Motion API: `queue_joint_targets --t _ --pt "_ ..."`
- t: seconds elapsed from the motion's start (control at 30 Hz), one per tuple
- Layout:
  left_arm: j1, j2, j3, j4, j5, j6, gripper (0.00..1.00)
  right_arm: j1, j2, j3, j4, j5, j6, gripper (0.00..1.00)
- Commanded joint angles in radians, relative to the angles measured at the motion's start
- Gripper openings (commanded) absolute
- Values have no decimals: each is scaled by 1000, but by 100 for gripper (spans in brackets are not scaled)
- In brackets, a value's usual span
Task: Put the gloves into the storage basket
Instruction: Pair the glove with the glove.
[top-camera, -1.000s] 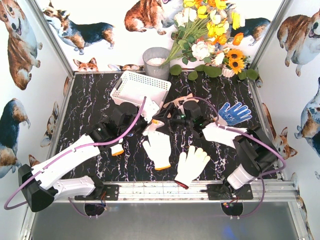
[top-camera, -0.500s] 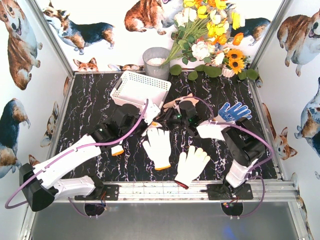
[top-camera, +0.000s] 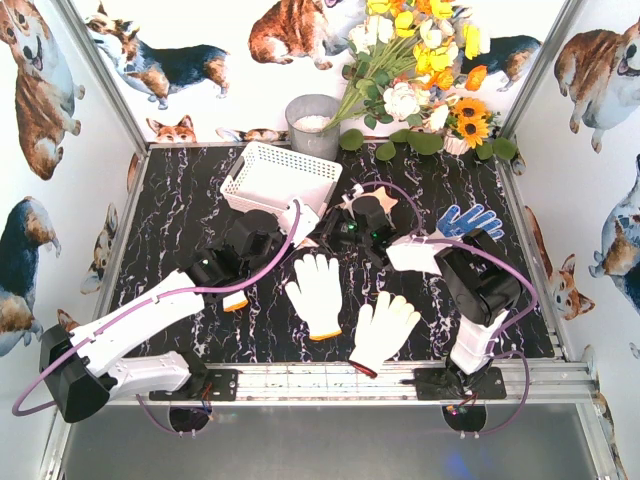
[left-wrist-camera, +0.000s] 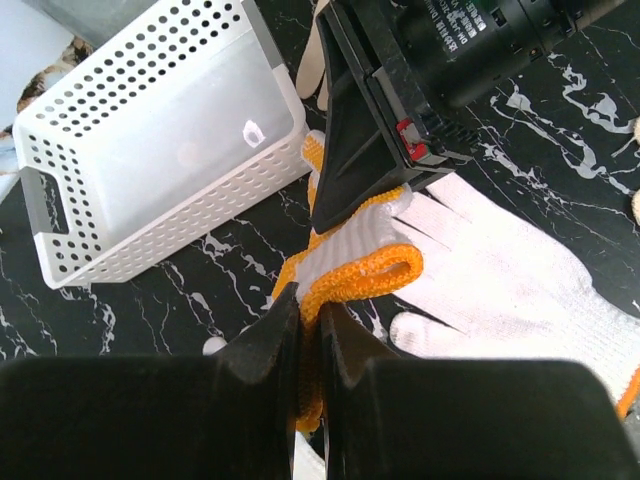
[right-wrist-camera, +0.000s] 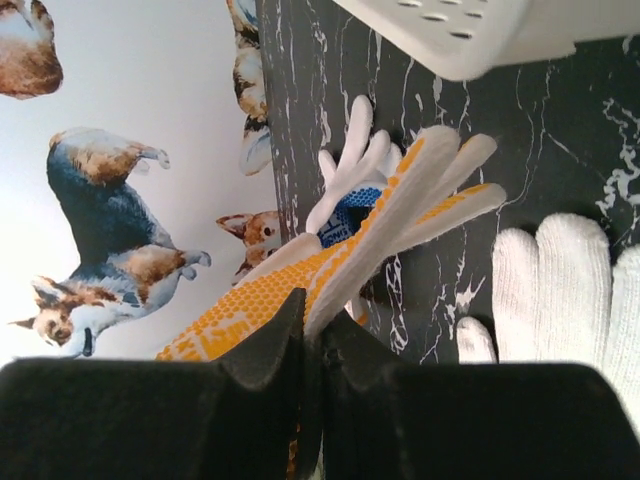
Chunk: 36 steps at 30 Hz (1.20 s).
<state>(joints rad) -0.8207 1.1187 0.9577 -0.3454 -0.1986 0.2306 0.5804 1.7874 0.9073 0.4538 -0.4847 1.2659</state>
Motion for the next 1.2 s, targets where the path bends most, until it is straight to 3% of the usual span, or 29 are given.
queue_joint_targets --t 0.0,0.2,0.6,0.97,1.17 --pt "1 8 -15 81 -4 21 0 -5 32 43 55 33 -102 8" --pt "-2 78 -40 70 117 -31 0 -8 55 29 0 45 -181 8" --pt "-42 126 -52 15 188 -79 0 -11 -34 -52 -124 109 -289 15" --pt "-124 126 -85 1 122 -189 0 -11 -143 -128 -163 130 -305 45" --pt "-162 108 -111 9 87 -210 0 -11 -318 -146 -378 203 -348 62"
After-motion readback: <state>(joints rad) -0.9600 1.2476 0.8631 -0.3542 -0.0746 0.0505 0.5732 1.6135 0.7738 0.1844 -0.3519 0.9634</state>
